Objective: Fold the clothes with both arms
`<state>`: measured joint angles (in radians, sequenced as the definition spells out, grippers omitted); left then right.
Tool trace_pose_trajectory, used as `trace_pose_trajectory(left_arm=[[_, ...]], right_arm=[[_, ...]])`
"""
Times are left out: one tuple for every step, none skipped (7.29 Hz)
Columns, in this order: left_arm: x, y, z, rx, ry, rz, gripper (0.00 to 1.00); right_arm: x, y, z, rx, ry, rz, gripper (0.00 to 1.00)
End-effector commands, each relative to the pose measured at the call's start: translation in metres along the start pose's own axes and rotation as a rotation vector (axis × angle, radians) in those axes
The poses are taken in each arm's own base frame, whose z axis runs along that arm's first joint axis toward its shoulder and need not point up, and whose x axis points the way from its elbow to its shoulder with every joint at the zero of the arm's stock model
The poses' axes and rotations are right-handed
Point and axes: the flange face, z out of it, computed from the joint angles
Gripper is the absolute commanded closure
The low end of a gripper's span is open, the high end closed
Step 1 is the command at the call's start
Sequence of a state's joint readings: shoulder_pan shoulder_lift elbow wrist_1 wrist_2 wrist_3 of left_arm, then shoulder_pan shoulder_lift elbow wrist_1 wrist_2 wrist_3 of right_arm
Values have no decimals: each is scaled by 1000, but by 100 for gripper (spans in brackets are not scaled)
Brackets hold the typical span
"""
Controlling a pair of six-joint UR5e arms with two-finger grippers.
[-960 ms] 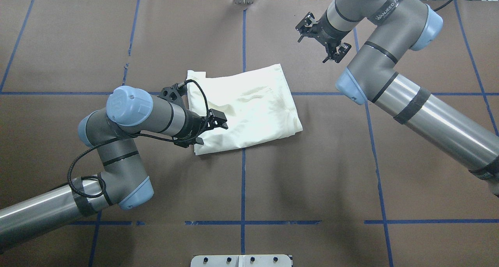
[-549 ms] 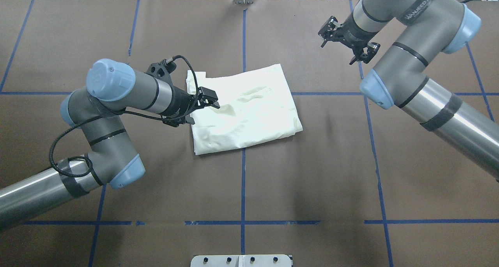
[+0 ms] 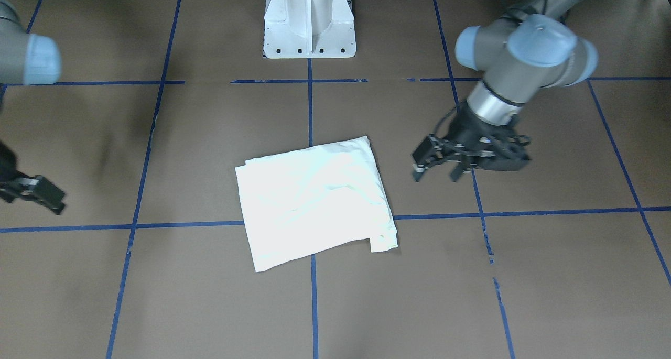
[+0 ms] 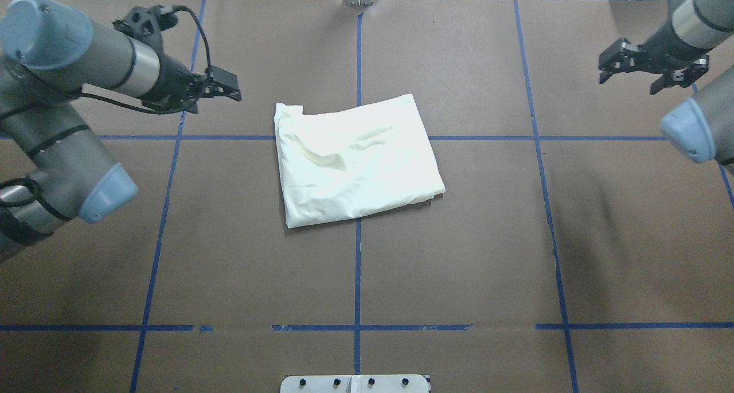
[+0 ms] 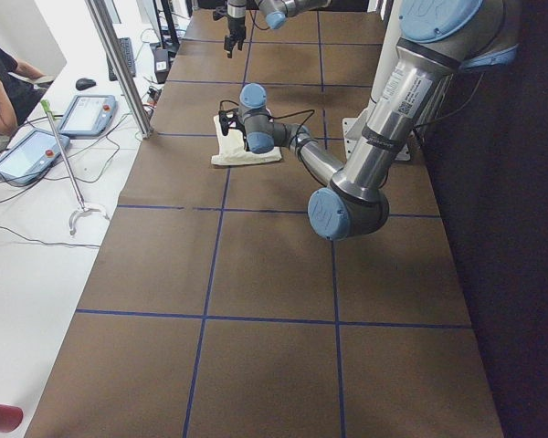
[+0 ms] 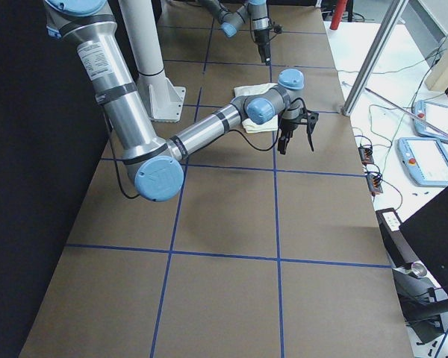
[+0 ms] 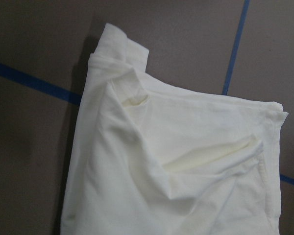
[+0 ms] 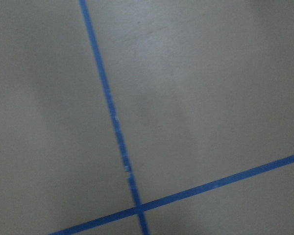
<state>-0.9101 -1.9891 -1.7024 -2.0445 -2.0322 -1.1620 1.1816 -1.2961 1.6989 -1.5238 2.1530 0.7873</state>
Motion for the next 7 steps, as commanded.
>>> trace_pose_trajectory(left_arm=[[-91, -60, -59, 33, -193, 218, 1], [-145, -84, -89, 11, -285, 350, 1], [-201, -93, -116, -40, -305, 440, 1], [-266, -86, -142, -99, -290, 557, 1], [-307, -81, -169, -134, -258, 669, 1], [-336, -59, -175, -164, -232, 637, 1], [-344, -49, -176, -156, -246, 547, 1]], right_arm=[[134, -1, 1, -22, 64, -176, 0], [196, 0, 2, -67, 16, -229, 0], [261, 1, -3, -81, -24, -292, 0], [306, 6, -7, -79, -38, -348, 0], [336, 15, -21, -72, -45, -342, 0], [360, 36, -25, -65, -43, -309, 0], [365, 43, -19, -66, -31, -298, 0]])
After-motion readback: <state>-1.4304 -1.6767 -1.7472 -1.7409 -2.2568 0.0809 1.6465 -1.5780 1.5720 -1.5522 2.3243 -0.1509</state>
